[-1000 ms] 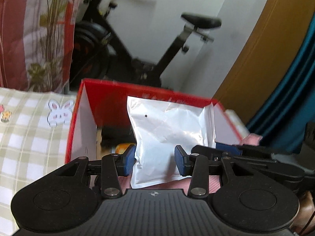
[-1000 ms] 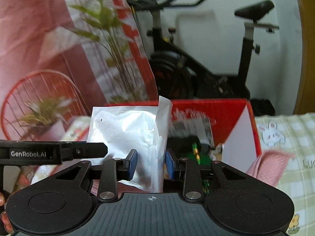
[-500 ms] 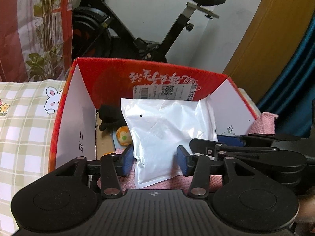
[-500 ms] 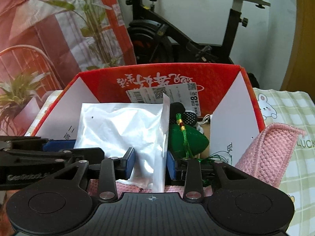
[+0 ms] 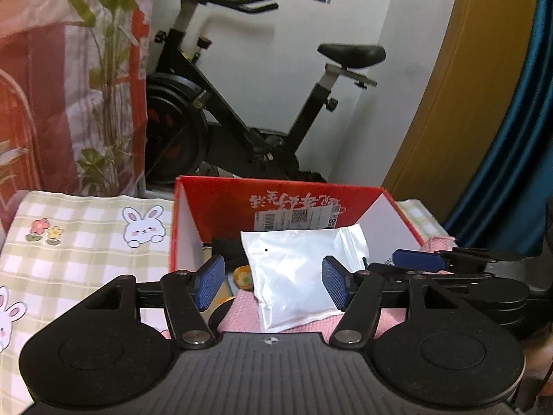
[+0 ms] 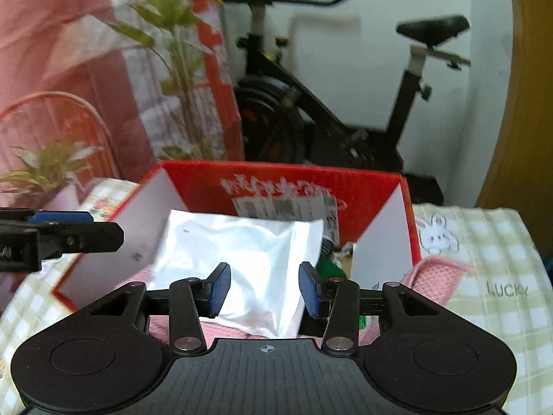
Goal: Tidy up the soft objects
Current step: 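Open both tools to drop the white packet into the red box, then lower both tools onto the cream knit cloth and close them on it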
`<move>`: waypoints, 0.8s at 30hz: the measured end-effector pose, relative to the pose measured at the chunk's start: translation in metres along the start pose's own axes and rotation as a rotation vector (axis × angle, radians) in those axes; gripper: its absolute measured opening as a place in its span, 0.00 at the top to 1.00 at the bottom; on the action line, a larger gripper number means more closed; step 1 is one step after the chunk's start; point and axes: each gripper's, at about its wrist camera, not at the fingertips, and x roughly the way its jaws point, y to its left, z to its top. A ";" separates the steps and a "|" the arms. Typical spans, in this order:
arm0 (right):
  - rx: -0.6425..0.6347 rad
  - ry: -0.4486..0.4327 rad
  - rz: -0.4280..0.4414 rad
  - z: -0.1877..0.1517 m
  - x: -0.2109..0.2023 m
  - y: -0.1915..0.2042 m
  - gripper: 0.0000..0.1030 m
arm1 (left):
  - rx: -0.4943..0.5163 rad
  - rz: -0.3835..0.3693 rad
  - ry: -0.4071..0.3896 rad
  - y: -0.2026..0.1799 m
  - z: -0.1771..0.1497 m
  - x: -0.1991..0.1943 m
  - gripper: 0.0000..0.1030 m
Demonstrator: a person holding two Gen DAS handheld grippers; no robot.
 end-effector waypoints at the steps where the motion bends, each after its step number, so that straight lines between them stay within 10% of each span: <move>1: -0.001 -0.018 0.016 -0.002 -0.009 0.000 0.61 | 0.001 -0.004 -0.009 0.001 -0.002 -0.008 0.37; 14: -0.088 -0.141 0.094 -0.058 -0.098 -0.006 0.61 | -0.002 0.019 -0.014 0.019 -0.076 -0.062 0.37; 24: -0.022 0.008 0.052 -0.130 -0.074 -0.025 0.60 | -0.072 0.048 0.108 0.038 -0.126 -0.020 0.37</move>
